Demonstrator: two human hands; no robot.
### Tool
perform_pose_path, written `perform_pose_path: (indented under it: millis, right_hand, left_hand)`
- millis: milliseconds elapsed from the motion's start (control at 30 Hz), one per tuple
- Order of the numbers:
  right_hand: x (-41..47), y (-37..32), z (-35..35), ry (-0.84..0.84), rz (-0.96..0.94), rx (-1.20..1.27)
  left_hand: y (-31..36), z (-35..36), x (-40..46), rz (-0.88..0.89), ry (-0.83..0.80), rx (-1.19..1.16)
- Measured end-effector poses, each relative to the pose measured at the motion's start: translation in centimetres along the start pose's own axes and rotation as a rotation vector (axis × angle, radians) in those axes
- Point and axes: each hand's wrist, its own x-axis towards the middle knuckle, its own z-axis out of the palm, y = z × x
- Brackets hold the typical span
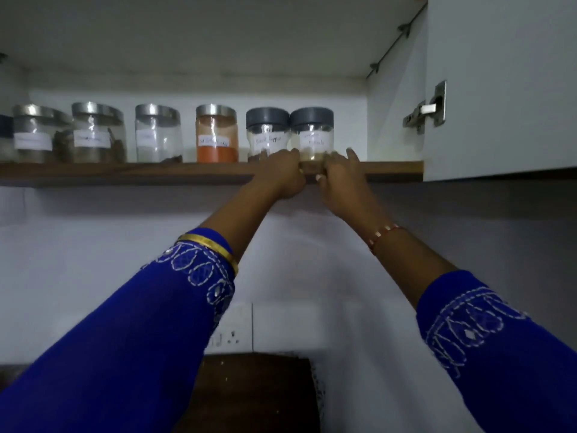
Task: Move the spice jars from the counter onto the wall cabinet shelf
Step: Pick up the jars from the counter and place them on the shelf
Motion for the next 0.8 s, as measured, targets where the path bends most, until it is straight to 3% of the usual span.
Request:
perform_pose_path:
  millis: [200,567,800]
  right_hand:
    - [-9.7,-2.8,1.7,-0.084,-0.019,0.107]
    - [-23.6,-13.0,9.2,-0.227,0.211,0.524]
    - [-35.2,-18.8,17.6,-0.633,0.353,0.566]
  left_hand:
    - [-2.4,1.5,-9.2,0.086,0.075,-0.233]
    - [-14.1,4.2,-28.4,-0.193,-0.052,-0.360]
    - [-22.5,4.9,-38.3,-0.417,-0.068,-0.486]
